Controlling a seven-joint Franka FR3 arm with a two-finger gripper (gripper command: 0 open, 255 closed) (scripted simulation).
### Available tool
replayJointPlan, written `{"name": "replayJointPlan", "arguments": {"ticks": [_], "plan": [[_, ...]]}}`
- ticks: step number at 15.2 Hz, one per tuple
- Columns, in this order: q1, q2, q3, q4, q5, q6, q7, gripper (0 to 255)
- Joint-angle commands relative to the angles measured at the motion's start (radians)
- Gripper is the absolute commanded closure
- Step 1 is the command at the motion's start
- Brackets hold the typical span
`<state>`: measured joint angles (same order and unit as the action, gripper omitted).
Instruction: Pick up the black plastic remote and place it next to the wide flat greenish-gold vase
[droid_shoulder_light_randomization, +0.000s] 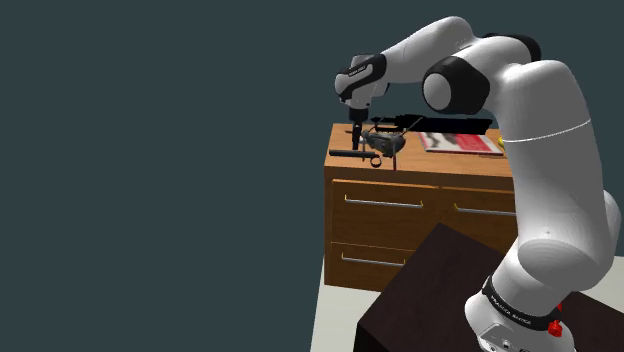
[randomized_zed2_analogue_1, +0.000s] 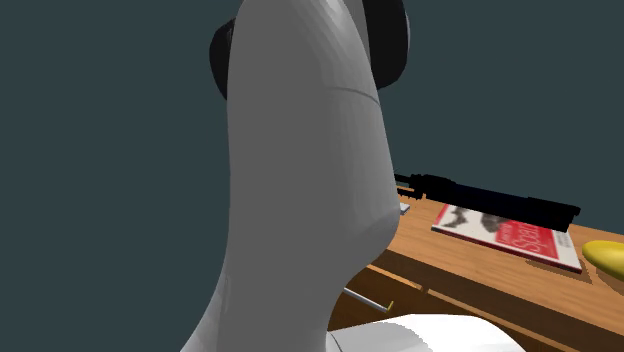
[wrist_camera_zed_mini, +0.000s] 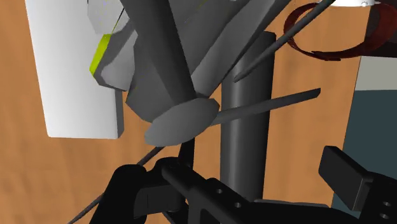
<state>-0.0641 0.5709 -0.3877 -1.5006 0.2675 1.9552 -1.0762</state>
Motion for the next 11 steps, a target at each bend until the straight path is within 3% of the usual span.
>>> {"name": "replayJointPlan", "arguments": {"ticks": [1, 11], "plan": [[-0.003, 0.013, 0.001, -0.016, 0.004, 0.024, -0.004, 0], [-0.002, 0.029, 0.007, -0.041, 0.012, 0.063, -0.010, 0]]}}
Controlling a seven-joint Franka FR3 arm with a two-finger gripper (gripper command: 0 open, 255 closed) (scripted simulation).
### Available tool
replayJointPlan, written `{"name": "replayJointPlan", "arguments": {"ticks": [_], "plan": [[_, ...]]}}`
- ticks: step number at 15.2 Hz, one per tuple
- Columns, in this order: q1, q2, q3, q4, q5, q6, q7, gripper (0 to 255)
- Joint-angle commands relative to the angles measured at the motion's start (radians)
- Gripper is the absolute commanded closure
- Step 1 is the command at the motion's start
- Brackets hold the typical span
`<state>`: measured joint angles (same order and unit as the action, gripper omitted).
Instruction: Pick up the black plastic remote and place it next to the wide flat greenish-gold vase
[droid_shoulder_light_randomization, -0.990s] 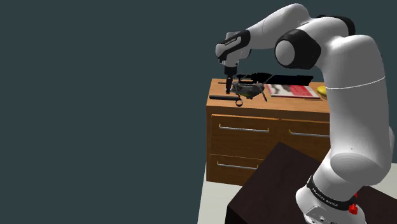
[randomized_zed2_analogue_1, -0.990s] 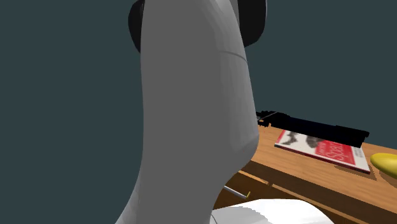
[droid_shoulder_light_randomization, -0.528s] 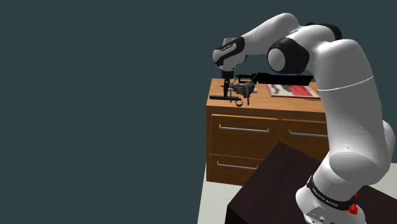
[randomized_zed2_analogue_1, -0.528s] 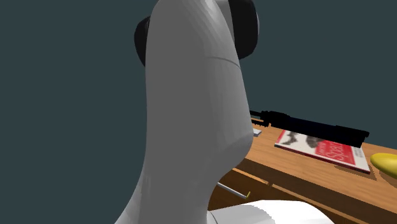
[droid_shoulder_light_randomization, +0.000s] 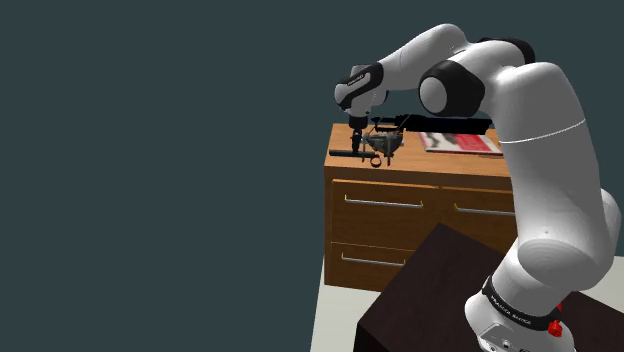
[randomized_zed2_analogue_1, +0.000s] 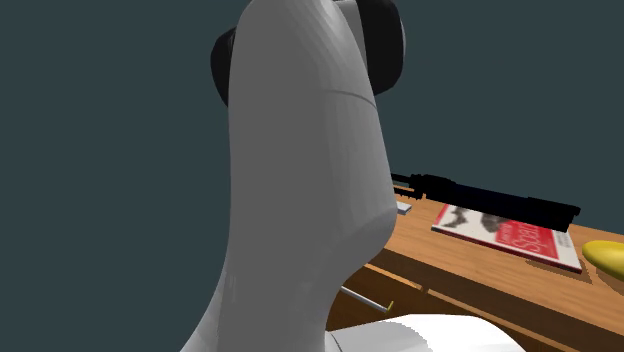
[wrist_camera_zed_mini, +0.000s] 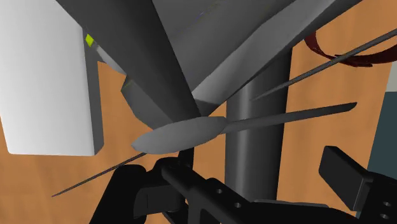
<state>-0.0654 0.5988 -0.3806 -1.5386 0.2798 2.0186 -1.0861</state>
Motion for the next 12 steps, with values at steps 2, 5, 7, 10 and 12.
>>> {"name": "replayJointPlan", "arguments": {"ticks": [2, 5, 7, 10, 12], "plan": [[-0.001, 0.001, -0.001, -0.002, 0.000, -0.001, 0.000, 255], [-0.001, 0.001, -0.001, -0.002, 0.000, -0.001, 0.000, 255], [0.000, 0.000, -0.001, -0.003, -0.001, -0.001, 0.000, 255], [0.000, -0.001, -0.001, -0.004, -0.001, -0.002, 0.000, 255], [0.000, -0.005, -0.002, 0.002, -0.003, -0.011, 0.002, 255]]}}
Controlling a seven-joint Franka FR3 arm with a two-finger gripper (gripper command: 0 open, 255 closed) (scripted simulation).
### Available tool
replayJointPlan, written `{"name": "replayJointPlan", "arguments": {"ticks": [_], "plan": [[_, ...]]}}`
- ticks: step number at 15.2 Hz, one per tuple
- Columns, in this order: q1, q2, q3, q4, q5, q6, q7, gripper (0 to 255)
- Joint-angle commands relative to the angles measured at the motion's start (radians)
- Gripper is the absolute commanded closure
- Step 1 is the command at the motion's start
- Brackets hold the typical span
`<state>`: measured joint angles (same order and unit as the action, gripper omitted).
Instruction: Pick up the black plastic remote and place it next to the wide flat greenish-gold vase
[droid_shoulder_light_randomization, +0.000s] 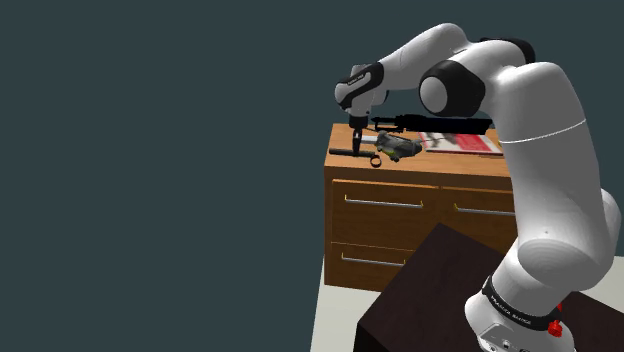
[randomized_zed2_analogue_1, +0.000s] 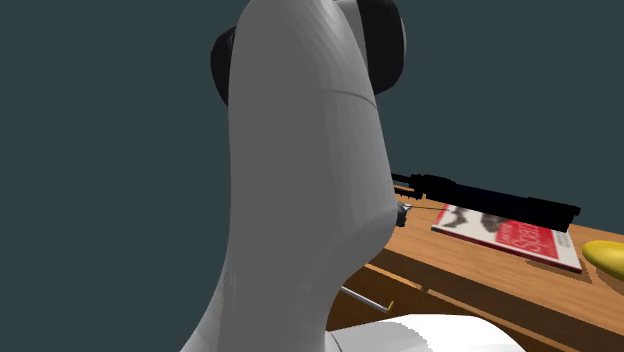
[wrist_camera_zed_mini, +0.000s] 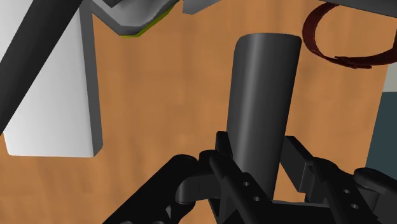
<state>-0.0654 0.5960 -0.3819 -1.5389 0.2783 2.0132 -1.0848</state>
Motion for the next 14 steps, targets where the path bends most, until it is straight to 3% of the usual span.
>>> {"name": "replayJointPlan", "arguments": {"ticks": [1, 14], "plan": [[0.000, -0.008, -0.003, 0.007, -0.004, -0.015, 0.002, 255], [0.002, -0.067, -0.019, 0.093, -0.032, -0.156, 0.025, 255]]}}
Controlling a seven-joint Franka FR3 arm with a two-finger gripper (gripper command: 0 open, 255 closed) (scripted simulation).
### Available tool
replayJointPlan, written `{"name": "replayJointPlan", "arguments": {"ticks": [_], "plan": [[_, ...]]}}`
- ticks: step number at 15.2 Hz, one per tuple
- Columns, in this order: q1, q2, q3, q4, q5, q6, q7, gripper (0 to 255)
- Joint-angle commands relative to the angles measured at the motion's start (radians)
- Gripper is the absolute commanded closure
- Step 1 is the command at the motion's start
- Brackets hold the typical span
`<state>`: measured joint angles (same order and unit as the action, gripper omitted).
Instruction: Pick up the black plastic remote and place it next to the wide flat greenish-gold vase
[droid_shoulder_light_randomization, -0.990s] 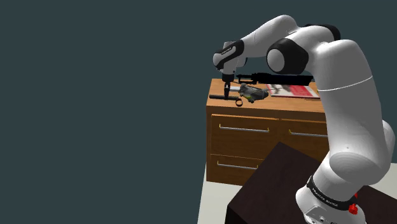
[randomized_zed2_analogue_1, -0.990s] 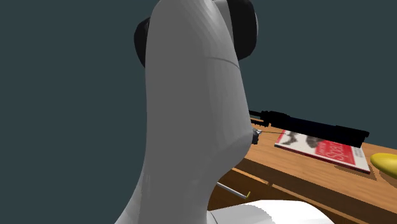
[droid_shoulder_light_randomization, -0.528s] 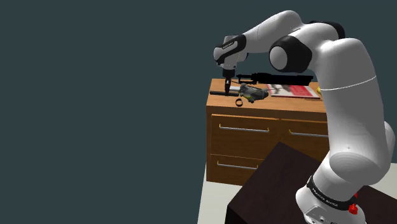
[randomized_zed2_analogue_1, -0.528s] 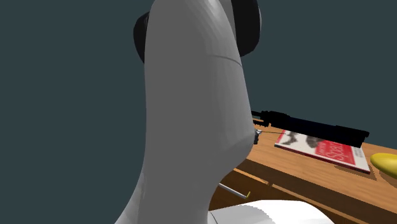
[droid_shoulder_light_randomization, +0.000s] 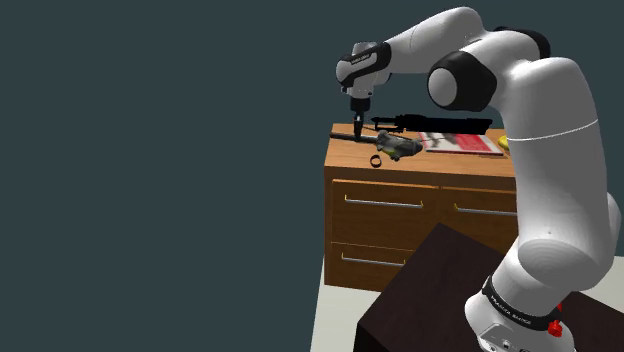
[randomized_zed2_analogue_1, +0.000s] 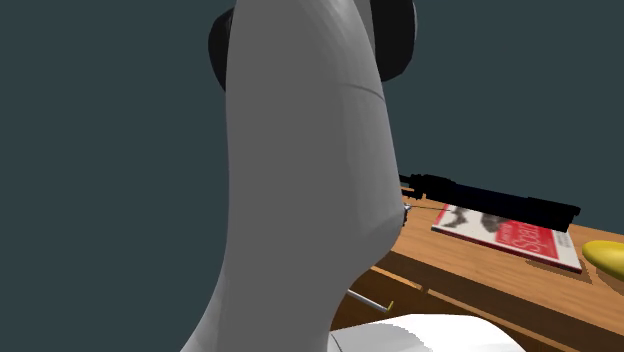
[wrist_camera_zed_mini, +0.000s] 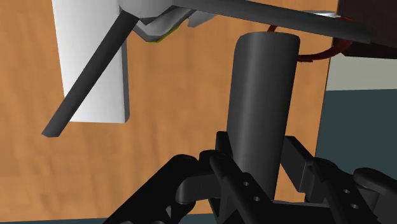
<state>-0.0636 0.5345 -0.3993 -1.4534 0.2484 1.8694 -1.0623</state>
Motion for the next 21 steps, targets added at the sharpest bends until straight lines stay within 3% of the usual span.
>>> {"name": "replayJointPlan", "arguments": {"ticks": [1, 12, 21], "plan": [[0.000, -0.009, -0.002, 0.016, -0.004, -0.024, 0.004, 255], [-0.009, -0.029, -0.009, 0.134, -0.016, -0.159, 0.019, 255], [-0.043, -0.252, -0.079, -0.194, -0.089, -0.052, -0.116, 255]]}}
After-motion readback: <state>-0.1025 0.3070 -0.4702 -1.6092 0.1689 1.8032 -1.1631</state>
